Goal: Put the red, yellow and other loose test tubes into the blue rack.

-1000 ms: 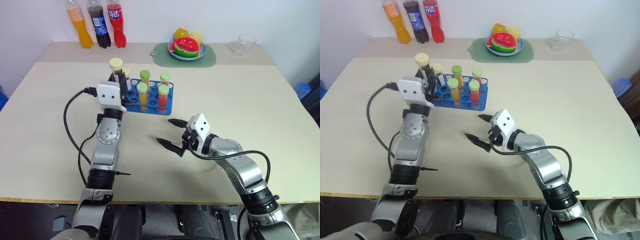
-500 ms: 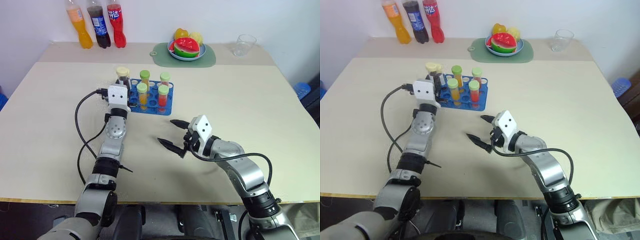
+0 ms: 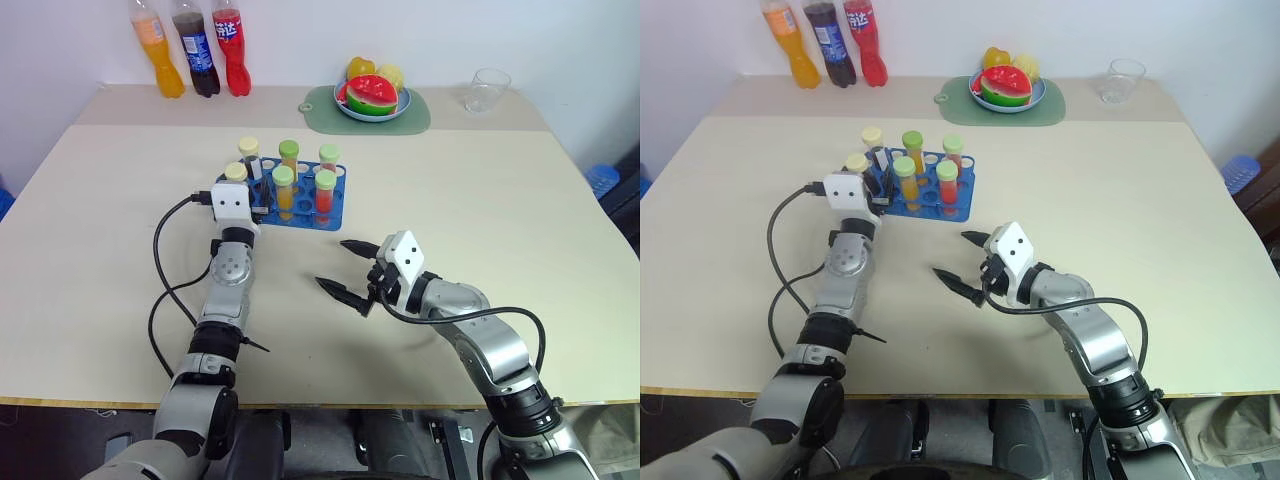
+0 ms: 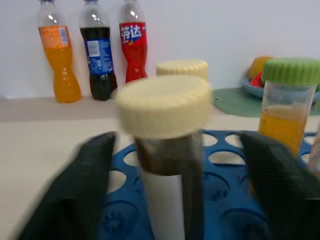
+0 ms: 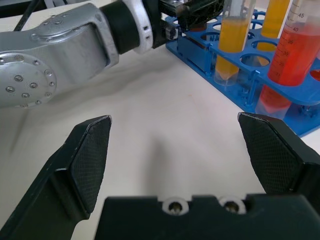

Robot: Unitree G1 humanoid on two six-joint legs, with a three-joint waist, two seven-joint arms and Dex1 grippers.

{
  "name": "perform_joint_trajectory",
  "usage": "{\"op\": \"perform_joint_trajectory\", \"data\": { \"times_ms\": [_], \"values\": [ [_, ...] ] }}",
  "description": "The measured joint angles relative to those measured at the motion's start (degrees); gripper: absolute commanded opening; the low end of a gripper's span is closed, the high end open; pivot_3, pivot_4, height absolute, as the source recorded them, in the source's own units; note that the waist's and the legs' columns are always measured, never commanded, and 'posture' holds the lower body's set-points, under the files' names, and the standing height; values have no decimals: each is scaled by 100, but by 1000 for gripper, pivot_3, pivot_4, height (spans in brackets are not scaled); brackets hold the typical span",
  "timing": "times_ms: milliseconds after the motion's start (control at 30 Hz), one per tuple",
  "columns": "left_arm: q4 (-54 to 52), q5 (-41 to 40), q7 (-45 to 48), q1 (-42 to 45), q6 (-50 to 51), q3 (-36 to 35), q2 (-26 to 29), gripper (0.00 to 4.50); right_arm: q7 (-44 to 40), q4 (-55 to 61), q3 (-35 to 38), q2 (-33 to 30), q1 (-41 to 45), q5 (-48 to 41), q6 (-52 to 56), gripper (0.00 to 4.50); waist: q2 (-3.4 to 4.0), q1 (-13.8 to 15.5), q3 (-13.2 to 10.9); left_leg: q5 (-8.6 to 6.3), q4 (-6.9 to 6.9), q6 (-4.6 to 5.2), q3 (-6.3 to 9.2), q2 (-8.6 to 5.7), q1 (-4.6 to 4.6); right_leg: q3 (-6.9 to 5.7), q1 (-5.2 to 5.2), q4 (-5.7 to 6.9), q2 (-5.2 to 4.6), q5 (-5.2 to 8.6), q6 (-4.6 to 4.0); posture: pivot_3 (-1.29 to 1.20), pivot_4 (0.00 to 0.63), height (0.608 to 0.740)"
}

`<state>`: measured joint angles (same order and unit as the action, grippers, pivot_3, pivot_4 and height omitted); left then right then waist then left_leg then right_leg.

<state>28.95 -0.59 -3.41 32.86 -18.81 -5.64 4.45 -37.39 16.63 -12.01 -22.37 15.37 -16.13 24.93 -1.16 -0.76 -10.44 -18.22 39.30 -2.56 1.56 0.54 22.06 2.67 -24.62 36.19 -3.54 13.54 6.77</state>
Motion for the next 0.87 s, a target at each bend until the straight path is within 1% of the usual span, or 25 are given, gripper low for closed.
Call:
{"op": "perform_joint_trajectory", "data": {
  "times_ms": [67, 167, 267, 367, 467, 500, 567, 667, 867],
  "values": [
    [-291, -153, 108, -92, -5, -73, 30, 4138, -15, -1, 122, -32, 60, -49, 6, 4500, 0, 6, 0, 0, 0, 0, 0, 0, 0, 0, 0, 0, 0, 0, 0, 0, 150, 734],
    [-1335, -700, 597, -541, 390, -211, 331, 4138, -133, -2, 438, -306, 183, -158, 59, 4500, 0, -26, 0, 0, -3, 0, 0, 4, 0, 2, -1, 0, 0, 0, -1, 0, 150, 734],
    [-2452, -1298, 1195, -1123, 1142, -468, 1081, 4138, -318, -12, 872, -720, 256, -362, 226, 4500, 2, -44, -1, 0, -7, 0, -1, 9, -3, 2, -2, 1, 4, 1, -2, 0, 150, 734],
    [-3406, -1796, 1864, -1846, 2176, -837, 2164, 4138, -625, -217, 1333, -1288, 365, -535, 291, 4500, 4, -30, -1, -1, -8, 1, -3, 11, -8, 3, 3, 0, 4, 2, -3, 0, 150, 734],
    [-3966, -2164, 2523, -2575, 2996, -1143, 3024, 4138, -856, -617, 1747, -1667, 506, -652, 319, 4500, 4, -8, -1, -4, -8, 6, -6, 11, -16, 3, 14, -6, 4, 3, -3, 0, 150, 734],
    [-4096, -2278, 2683, -2753, 3191, -1244, 3174, 4138, -924, -742, 1855, -1792, 514, -662, 314, 4500, 4, 13, -2, -5, -8, 9, -6, 10, -16, 2, 16, -7, 2, 3, -3, 0, 150, 734],
    [-4334, -2554, 2956, -3082, 3549, -1517, 3389, 4138, -1080, -1063, 1986, -2052, 517, -638, 210, 4500, 3, 25, -2, -6, -8, 10, -6, 10, -16, 2, 17, -10, 1, 3, -3, 0, 150, 734],
    [-4526, -2803, 3096, -3352, 3898, -1879, 3488, 4138, -1294, -1498, 2132, -2326, 406, -537, 14, 4500, 4, 10, -2, -6, -9, 10, -9, 11, -19, 2, 17, -8, 1, 4, -3, 0, 150, 734],
    [-4627, -2810, 3162, -3571, 4100, -1977, 3472, 4138, -1534, -1635, 2183, -2376, 105, -543, -37, 4500, 4, -21, -2, -6, -11, 10, -15, 16, -26, 7, 17, -6, 6, 4, -4, 0, 150, 734]
  ]
}}
